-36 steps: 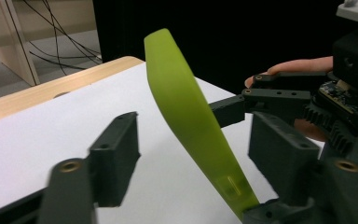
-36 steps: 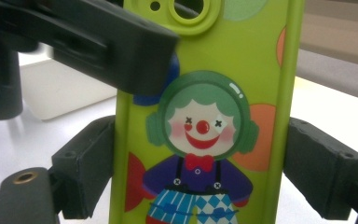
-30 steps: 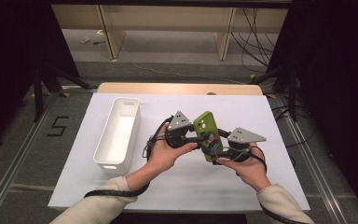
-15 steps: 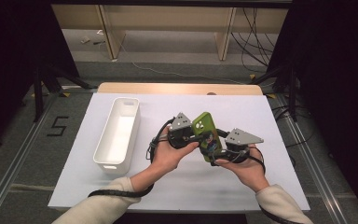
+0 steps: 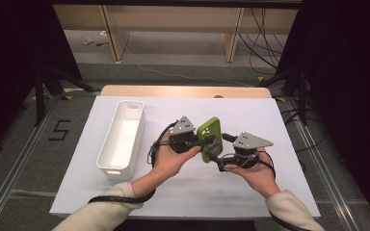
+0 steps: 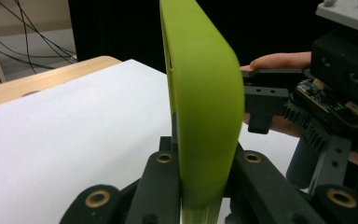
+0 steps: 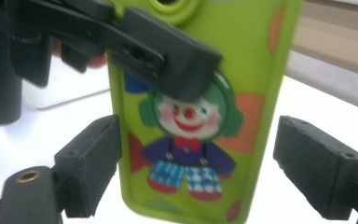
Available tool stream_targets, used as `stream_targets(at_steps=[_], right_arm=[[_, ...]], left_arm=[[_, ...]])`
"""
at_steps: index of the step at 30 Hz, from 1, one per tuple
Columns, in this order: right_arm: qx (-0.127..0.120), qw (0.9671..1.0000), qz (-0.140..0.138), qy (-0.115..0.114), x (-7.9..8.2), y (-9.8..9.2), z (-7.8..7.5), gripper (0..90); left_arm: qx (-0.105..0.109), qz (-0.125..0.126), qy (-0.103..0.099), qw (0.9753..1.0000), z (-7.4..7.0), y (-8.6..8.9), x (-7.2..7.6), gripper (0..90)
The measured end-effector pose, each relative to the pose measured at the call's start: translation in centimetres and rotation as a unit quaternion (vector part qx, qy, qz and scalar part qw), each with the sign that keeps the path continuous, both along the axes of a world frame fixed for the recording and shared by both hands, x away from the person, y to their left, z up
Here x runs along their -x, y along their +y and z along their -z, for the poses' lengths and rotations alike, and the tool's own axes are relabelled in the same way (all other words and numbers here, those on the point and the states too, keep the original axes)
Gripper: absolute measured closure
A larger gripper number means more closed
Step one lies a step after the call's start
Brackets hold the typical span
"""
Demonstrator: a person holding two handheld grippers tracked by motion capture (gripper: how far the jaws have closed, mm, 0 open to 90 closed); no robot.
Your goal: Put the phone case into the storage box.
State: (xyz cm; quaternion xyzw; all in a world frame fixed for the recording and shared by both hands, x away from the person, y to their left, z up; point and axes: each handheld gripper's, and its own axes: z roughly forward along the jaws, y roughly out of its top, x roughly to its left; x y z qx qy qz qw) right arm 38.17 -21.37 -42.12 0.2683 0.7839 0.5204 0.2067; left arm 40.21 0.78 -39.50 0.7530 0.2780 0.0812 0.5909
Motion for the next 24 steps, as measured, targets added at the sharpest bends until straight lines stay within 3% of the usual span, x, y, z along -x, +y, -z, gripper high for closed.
stream_targets(at_steps=[8, 13, 19, 24], right_arm=[[-0.003, 0.9996, -0.021, 0.017, -0.4, -0.3, 0.4, 16.5], [-0.003, 0.9990, -0.039, 0.023, -0.5, 0.0, 0.6, 18.3], [-0.004, 0.9980, -0.058, 0.025, -0.7, 0.4, 0.9, 23.2], [-0.007, 0.9957, -0.085, 0.034, -1.0, 0.7, 1.1, 29.6]], left_arm=[[-0.010, 0.042, -0.026, 0.9987, -0.9, 2.5, 0.1, 83.3], [-0.017, 0.076, -0.035, 0.9964, -1.1, 4.2, 0.4, 83.3], [-0.019, 0.094, -0.034, 0.9948, -1.1, 4.7, 0.5, 83.3], [-0.022, 0.121, -0.040, 0.9916, -1.2, 4.2, 0.6, 83.3]])
